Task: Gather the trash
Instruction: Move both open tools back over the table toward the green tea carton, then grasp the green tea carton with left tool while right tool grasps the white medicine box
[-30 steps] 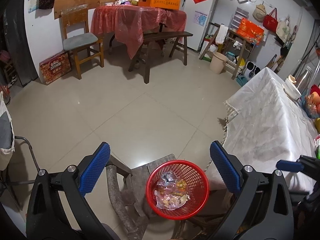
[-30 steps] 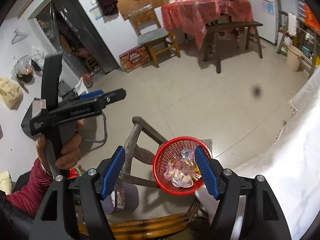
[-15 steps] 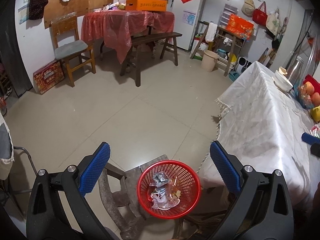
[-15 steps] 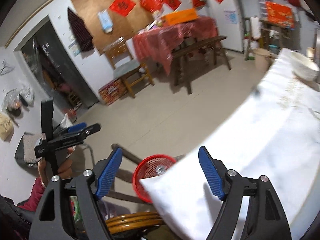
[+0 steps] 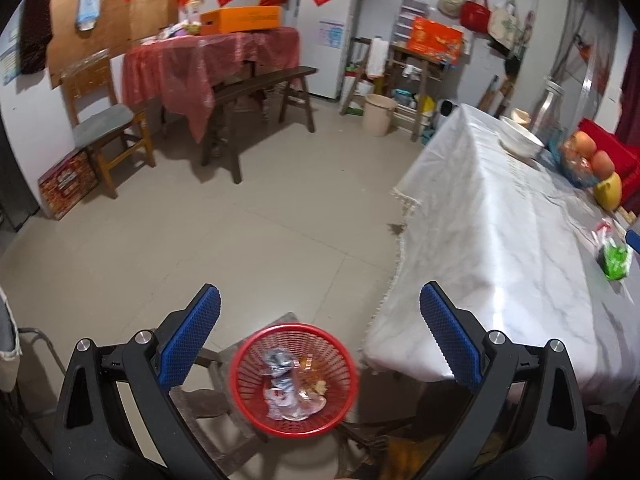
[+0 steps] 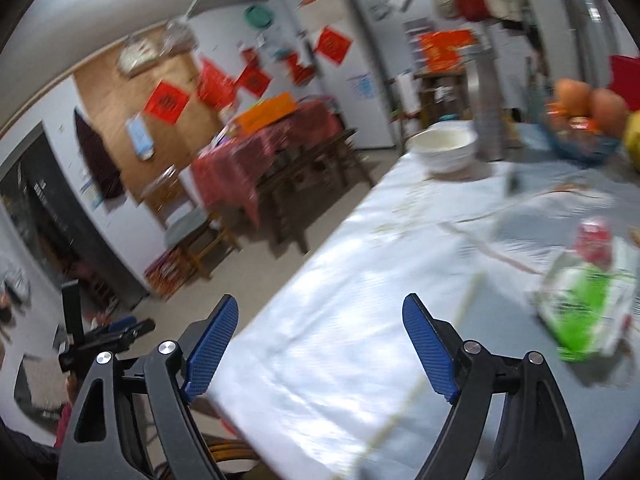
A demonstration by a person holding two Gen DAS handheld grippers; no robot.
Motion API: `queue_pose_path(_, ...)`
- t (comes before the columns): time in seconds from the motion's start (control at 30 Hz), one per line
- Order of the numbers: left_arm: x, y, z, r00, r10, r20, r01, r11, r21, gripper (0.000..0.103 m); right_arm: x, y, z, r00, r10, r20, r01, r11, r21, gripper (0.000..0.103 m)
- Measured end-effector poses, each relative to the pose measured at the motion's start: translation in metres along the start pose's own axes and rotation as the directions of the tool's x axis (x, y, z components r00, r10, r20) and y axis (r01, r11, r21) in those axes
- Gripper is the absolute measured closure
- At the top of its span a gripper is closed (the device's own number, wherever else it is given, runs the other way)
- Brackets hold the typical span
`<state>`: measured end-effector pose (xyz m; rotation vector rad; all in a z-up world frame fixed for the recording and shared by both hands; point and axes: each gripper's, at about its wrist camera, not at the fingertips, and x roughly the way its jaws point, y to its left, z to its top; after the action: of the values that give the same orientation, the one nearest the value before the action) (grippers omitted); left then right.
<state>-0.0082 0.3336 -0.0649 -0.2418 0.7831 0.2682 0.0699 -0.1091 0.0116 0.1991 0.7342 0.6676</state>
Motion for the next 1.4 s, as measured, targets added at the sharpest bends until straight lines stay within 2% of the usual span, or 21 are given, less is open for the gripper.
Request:
queue_pose_path(0.17, 0.001, -0.048, 0.005, 0.998, -0.056, 0.002, 0.056, 0.996, 0.064, 0.007, -0.043, -0.049, -0.007, 0.991, -0.104, 0.084, 0.1, 0.994, 0.05, 0.013)
queue_pose_path(0.3, 0.008, -0.099, 0.012, 0.99, -0.14, -0.014, 0.141, 0.984, 0.11, 0.007, -0.07, -0.092, -0.015, 0.973, -0.189, 0.133, 0.173, 0.977, 0.124, 0.006)
queue_pose_path(0.5, 0.016, -0.186, 0.013, 0.97, -0.239, -0.051, 0.245, 0.947, 0.21, 0.007, -0.091, -0.154, -0.033, 0.937, -0.329, 0.114, 0.299, 0.928, 0.221, 0.006)
queue_pose_path(0.63, 0.021, -0.241, 0.008, 0.956, -0.282, -0.082, 0.294, 0.914, 0.28, 0.007, -0.094, -0.173, -0.043, 0.907, -0.411, 0.093, 0.383, 0.896, 0.225, 0.006)
queue_pose_path(0.77, 0.026, -0.287, 0.001, 0.94, -0.315, -0.128, 0.34, 0.879, 0.335, 0.007, -0.095, -0.193, -0.047, 0.896, -0.439, 0.067, 0.412, 0.878, 0.242, 0.006)
queue_pose_path(0.93, 0.034, -0.348, -0.008, 0.919, -0.351, -0.181, 0.395, 0.82, 0.415, 0.007, -0.105, -0.21, -0.05, 0.87, -0.489, 0.067, 0.457, 0.849, 0.265, 0.006)
queue_pose_path(1.07, 0.04, -0.39, -0.015, 0.885, -0.405, -0.23, 0.466, 0.757, 0.459, 0.007, -0.109, -0.219, -0.054, 0.864, -0.5, 0.065, 0.464, 0.839, 0.283, 0.006)
queue_pose_path(1.17, 0.05, -0.419, -0.017, 0.871, -0.422, -0.252, 0.491, 0.725, 0.483, 0.007, -0.107, -0.225, -0.059, 0.856, -0.513, 0.057, 0.477, 0.829, 0.292, 0.006)
queue_pose_path(1.2, 0.054, -0.427, -0.017, 0.866, -0.425, -0.263, 0.5, 0.718, 0.484, 0.007, -0.106, -0.227, -0.06, 0.855, -0.517, 0.046, 0.483, 0.825, 0.294, 0.006)
queue_pose_path(1.3, 0.064, -0.441, -0.016, 0.857, -0.429, -0.286, 0.515, 0.709, 0.482, 0.007, -0.106, -0.227, -0.06, 0.868, -0.494, 0.054, 0.458, 0.837, 0.299, 0.006)
queue_pose_path(1.4, 0.073, -0.45, -0.014, 0.857, -0.429, -0.285, 0.515, 0.709, 0.482, 0.007, -0.104, -0.228, -0.061, 0.87, -0.492, 0.042, 0.459, 0.838, 0.296, 0.006)
